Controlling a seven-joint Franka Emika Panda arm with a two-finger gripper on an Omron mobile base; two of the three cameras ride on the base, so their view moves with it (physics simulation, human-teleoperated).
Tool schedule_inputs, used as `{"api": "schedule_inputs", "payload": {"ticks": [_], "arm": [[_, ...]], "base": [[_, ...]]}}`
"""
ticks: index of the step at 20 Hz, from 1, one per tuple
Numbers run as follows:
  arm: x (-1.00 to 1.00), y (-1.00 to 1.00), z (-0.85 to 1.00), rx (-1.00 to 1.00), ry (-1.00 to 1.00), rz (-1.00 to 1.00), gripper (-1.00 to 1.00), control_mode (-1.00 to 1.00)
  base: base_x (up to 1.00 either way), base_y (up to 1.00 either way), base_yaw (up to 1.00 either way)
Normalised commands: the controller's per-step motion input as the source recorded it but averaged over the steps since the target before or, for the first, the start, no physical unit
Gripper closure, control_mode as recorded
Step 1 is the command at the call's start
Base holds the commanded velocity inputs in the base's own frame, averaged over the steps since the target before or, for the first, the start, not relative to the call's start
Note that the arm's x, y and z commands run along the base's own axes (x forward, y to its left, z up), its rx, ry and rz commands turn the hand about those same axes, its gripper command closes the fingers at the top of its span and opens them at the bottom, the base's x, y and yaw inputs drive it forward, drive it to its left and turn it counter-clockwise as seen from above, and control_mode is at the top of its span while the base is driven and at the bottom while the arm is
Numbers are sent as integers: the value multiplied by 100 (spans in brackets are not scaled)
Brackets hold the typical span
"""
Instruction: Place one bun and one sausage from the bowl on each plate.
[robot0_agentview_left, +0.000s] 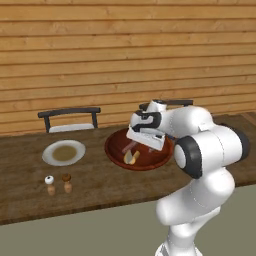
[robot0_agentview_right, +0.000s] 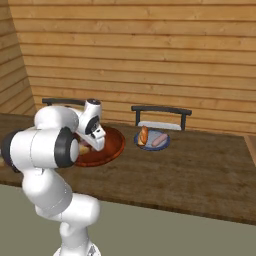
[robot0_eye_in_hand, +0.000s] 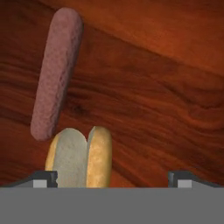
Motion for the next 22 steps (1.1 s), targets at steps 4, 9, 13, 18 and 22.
{"api": "schedule_inputs", "payload": {"ticks": [4,9,13,18,22], "arm": [[0,22,-29,9,0,0,-100,-100],[0,20,-16,5,0,0,-100,-100],[-11,0,0,3,0,0,-100,-100],[-21,1,-3,4,-3,0,-100,-100],[-13,-2,0,8,-15,0,-100,-100]], "base": [[0,0,0],[0,0,0],[0,0,0],[0,0,0],[0,0,0]]}}
